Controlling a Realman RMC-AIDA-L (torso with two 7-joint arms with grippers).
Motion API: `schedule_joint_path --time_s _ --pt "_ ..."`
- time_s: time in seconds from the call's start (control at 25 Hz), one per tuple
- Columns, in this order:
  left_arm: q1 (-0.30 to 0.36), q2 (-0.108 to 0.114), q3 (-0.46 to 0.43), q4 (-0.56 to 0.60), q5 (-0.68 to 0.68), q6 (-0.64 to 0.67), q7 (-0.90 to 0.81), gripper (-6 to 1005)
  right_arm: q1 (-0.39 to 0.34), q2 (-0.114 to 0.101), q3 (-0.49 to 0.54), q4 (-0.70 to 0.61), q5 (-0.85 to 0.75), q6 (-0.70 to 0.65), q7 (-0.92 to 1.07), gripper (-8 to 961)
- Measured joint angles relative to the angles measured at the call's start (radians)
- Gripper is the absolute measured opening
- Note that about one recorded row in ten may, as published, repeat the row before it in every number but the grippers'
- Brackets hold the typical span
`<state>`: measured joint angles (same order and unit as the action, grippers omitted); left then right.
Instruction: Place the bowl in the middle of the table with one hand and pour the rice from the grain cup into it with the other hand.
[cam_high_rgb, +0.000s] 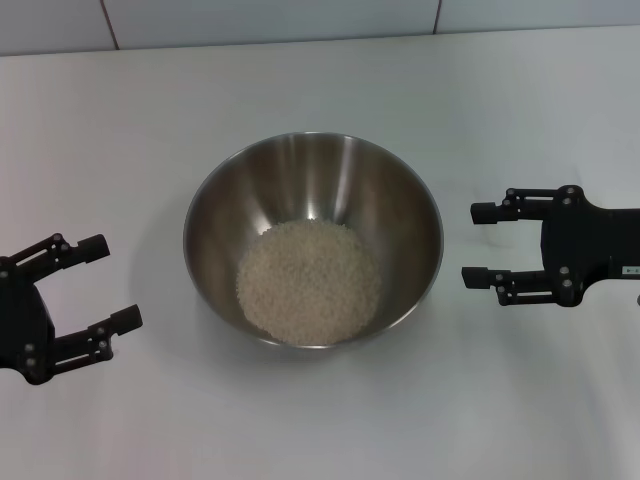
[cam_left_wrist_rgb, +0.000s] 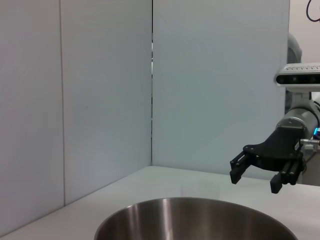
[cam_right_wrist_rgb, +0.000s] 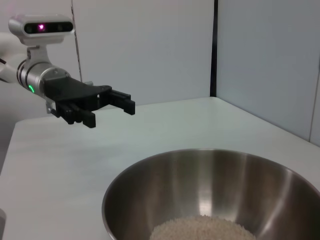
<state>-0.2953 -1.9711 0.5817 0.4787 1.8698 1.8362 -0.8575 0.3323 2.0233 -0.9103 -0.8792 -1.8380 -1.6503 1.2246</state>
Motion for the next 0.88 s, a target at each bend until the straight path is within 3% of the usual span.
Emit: schedule_joint_path --time_s 0.88 --pt "-0.003 0.003 0.003 0.000 0.000 0.004 -0.010 814 0.001 0.001 0.001 -0.001 -0.003 0.003 0.001 730"
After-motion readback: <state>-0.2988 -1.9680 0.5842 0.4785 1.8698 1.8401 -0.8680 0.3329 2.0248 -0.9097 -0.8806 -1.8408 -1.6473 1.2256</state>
